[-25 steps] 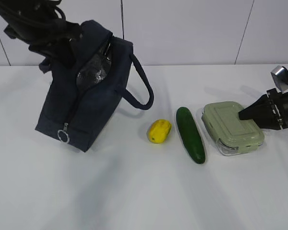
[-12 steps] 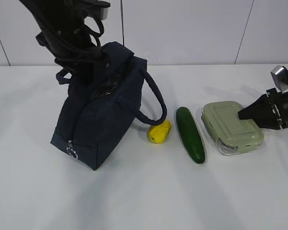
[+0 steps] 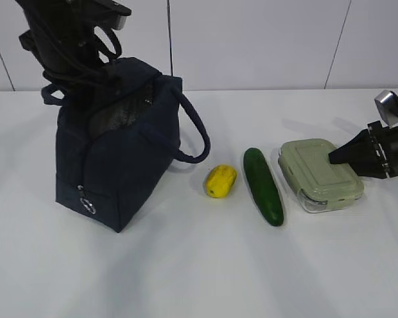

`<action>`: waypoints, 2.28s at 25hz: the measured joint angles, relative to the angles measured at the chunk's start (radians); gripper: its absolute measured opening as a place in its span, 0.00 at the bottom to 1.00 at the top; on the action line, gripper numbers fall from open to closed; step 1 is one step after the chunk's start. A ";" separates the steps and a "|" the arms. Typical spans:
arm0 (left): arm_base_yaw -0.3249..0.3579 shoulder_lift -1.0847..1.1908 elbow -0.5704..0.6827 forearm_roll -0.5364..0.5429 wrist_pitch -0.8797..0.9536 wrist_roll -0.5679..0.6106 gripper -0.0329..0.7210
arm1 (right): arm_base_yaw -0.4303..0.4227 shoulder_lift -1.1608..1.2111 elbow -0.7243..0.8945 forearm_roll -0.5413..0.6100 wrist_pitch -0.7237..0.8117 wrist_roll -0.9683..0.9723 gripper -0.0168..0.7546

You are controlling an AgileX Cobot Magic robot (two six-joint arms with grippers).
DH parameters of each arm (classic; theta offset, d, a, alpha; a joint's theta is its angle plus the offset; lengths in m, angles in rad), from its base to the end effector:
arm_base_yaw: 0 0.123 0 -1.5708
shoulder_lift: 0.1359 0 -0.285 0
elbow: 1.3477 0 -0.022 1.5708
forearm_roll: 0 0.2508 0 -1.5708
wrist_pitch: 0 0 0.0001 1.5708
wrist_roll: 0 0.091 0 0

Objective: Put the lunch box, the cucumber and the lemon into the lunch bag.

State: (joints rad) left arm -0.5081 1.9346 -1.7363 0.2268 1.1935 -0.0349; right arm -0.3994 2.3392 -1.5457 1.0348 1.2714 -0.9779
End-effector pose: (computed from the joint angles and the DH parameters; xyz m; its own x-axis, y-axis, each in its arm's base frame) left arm 0.3695 -0.1840 0.2815 -0.8185 0.5116 -0.2613 0.4676 0.8575 0.2145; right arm 0.4166 -0.0947 0.1020 -0.9605 0.0995 -0.2600 -0.1501 0.6014 0.7847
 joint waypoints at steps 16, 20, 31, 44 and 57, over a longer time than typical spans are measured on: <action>0.032 0.008 -0.146 0.053 -0.008 -0.058 0.05 | 0.000 0.000 0.000 0.003 -0.002 0.000 0.53; 0.016 0.043 -0.146 0.053 -0.025 -0.065 0.05 | 0.000 0.000 0.000 0.005 -0.004 0.000 0.53; 0.014 0.050 -0.146 0.053 -0.030 -0.066 0.05 | 0.000 0.000 0.000 0.012 -0.006 0.000 0.53; 0.014 0.050 -0.146 0.049 -0.030 -0.066 0.05 | 0.000 0.002 0.002 0.053 -0.027 0.000 0.51; 0.014 0.050 -0.146 0.049 -0.030 -0.066 0.05 | 0.000 0.003 0.004 0.097 -0.055 0.002 0.49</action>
State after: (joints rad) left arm -0.4943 1.9845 -1.8823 0.2761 1.1633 -0.1009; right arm -0.3994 2.3423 -1.5418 1.1318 1.2166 -0.9759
